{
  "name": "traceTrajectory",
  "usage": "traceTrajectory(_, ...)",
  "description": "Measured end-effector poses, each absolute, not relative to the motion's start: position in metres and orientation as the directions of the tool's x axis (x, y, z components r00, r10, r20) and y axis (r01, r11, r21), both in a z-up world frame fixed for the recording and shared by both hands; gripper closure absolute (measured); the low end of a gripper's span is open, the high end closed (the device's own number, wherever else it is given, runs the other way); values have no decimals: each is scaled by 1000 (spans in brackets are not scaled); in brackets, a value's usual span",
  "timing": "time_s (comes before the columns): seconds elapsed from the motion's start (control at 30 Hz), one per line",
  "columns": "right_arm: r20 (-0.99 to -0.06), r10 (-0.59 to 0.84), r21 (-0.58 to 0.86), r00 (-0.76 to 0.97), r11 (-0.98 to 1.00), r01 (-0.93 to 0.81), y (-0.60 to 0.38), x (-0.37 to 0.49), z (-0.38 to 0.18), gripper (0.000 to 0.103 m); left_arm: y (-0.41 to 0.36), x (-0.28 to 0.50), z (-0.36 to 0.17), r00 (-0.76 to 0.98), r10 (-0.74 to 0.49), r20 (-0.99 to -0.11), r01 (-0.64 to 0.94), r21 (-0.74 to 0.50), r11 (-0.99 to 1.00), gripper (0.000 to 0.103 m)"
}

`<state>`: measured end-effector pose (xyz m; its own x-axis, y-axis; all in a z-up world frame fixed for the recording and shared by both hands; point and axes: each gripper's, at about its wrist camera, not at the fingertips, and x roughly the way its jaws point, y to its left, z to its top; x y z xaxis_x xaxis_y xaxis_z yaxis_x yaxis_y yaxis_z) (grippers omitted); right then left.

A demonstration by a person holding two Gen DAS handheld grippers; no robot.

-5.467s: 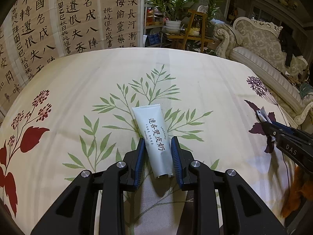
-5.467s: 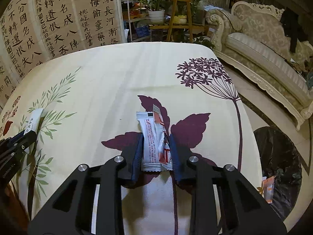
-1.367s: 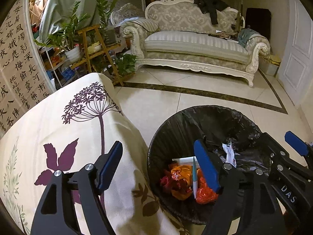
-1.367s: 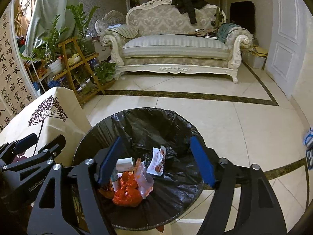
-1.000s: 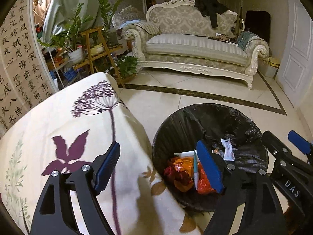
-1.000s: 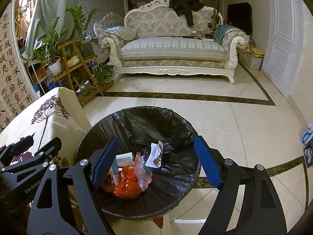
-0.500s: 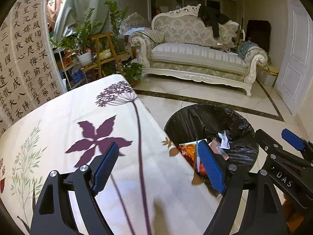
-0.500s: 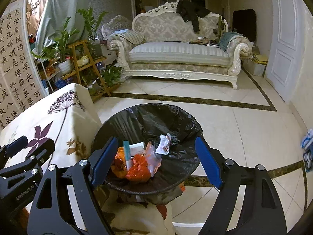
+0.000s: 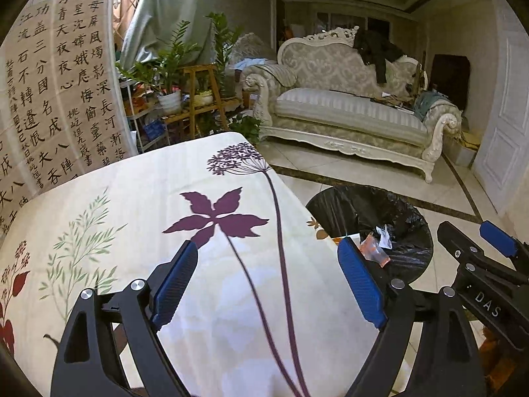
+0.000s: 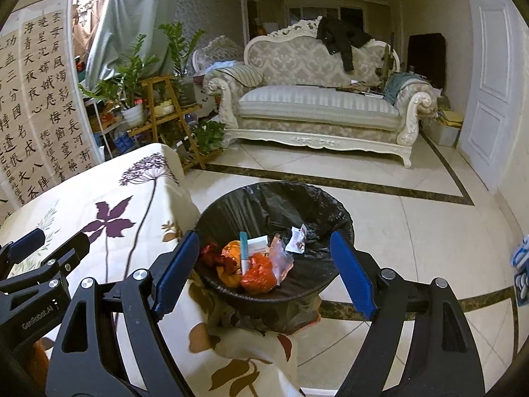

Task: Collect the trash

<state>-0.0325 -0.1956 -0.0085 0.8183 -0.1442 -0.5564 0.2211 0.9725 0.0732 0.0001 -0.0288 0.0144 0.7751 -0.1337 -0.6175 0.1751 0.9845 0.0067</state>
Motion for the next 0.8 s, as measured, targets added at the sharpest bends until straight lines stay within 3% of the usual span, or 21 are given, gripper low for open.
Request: traceTrajectory(0.8,-524,-152,68,838,973,219,-189,-54,6,23,-10,-18,27,795,-138,-591,163,-12,987,19)
